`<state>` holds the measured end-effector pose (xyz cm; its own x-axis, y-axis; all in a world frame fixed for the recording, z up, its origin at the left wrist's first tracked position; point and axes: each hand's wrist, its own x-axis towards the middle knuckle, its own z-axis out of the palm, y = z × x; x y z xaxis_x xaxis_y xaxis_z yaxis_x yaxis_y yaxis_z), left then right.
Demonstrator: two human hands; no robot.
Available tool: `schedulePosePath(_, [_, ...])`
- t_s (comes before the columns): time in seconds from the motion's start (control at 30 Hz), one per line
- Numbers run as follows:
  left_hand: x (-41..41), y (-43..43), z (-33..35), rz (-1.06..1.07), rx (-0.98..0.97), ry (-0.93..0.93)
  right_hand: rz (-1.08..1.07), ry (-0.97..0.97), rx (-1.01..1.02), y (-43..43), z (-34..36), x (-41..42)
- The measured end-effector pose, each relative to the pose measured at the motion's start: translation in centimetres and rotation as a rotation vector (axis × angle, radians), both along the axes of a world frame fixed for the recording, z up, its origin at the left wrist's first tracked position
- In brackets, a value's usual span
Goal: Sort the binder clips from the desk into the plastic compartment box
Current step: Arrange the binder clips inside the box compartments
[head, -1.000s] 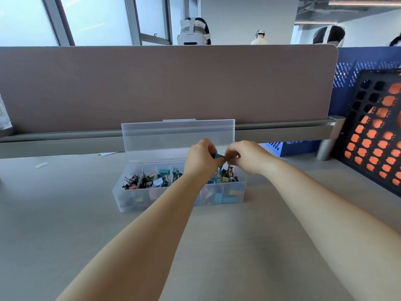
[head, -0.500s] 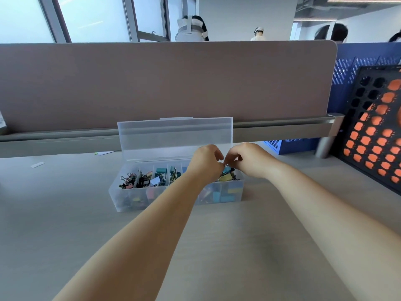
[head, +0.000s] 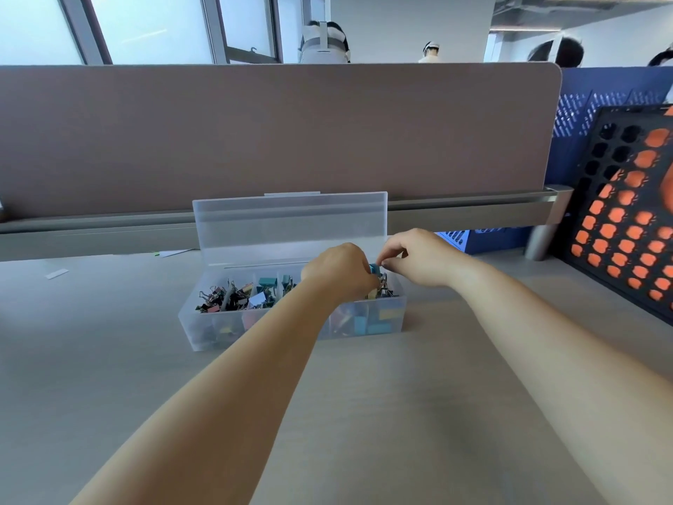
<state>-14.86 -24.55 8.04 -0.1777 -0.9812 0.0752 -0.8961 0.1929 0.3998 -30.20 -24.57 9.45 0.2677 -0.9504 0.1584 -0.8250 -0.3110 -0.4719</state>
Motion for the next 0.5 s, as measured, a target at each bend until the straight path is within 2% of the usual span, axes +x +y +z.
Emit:
schedulePosePath(0.13, [0.41,-0.09,-0.29,-0.010,-0.001,0.048,0.010,0.004,0.016,0.07,0.19,-0.30])
schedulePosePath(0.33, [-0.38,-0.02,-0.40,0.046,0.036,0.003,-0.040,0.213,-0.025,-0.18,-0.08,0.13])
schedulePosePath(0.5, [-0.18,0.12,-0.51,-0.001,0.062,0.033,-0.038,0.269,-0.013,-0.40,-0.53,0.48])
